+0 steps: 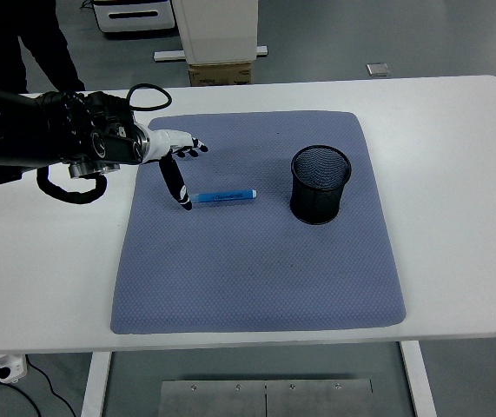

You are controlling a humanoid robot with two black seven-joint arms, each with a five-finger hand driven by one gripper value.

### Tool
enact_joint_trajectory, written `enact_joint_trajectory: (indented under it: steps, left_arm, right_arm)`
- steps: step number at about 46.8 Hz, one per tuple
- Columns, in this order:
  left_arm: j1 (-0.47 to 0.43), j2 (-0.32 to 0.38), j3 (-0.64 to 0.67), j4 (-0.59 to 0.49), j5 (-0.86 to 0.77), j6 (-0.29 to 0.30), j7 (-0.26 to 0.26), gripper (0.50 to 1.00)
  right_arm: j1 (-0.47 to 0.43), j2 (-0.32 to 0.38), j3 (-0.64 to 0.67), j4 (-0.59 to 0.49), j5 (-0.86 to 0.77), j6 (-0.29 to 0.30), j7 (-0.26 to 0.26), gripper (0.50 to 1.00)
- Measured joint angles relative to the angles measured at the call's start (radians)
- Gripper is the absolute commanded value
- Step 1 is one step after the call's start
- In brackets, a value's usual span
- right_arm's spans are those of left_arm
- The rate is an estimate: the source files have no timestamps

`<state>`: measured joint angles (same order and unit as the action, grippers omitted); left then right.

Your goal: Left hand places marker in pen holder

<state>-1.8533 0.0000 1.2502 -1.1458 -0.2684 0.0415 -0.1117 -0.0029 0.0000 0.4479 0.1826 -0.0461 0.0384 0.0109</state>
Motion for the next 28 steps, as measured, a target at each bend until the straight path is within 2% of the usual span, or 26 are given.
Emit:
enact_joint_trajectory:
  steps: [28]
  left_arm:
    - [0.032, 0.000, -0.008, 0.000, 0.000, 0.008, 0.004, 1.000]
  right_arm:
    - [0.000, 0.000, 0.000, 0.000, 0.000, 0.000, 0.000, 1.000]
